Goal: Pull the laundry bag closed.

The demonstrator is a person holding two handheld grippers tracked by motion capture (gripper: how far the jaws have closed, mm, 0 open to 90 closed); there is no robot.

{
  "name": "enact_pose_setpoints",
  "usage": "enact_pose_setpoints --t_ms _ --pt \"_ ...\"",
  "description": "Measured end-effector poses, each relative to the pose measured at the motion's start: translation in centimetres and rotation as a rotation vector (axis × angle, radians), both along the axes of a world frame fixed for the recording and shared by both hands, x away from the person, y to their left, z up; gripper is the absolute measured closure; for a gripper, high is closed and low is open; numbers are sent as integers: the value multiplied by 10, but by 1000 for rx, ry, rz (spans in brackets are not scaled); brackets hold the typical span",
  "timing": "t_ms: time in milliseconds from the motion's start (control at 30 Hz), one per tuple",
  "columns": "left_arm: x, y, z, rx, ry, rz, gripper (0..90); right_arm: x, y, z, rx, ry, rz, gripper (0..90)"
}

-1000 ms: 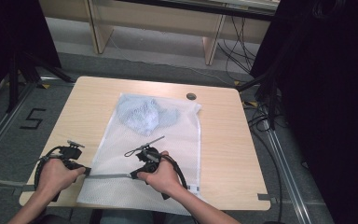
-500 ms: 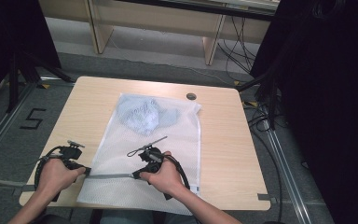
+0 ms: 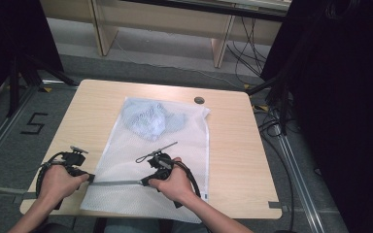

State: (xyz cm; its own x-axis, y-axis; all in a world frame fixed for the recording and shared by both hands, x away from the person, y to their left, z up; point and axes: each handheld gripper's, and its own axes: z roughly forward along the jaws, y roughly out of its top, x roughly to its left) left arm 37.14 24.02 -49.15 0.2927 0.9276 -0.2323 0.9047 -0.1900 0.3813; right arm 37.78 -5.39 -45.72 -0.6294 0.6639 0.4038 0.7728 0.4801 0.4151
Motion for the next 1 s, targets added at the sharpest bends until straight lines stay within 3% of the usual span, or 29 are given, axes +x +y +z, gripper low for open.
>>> enact_pose_setpoints --t_ms 100,167,300,433,567,667,733,1000 --pt "0 0 0 -2 0 1 899 1 -2 -1 9 -4 14 870" --pt "0 0 0 -1 0 0 899 0 -2 0 4 3 -5 870" --pt "0 0 0 0 0 0 899 2 -6 -1 -11 -31 19 870" --pt "0 0 0 0 0 0 899 0 -6 1 -3 5 -8 870" --pt "0 0 0 0 0 0 899 0 -7 1 6 -1 -14 870" --pt "0 0 0 -1 0 1 899 0 -9 2 -2 6 -14 869" --pt "0 0 0 -1 0 0 899 2 -12 1 -20 -13 -6 869" --pt "0 0 0 0 -1 0 899 2 -17 1 0 -5 -14 869"
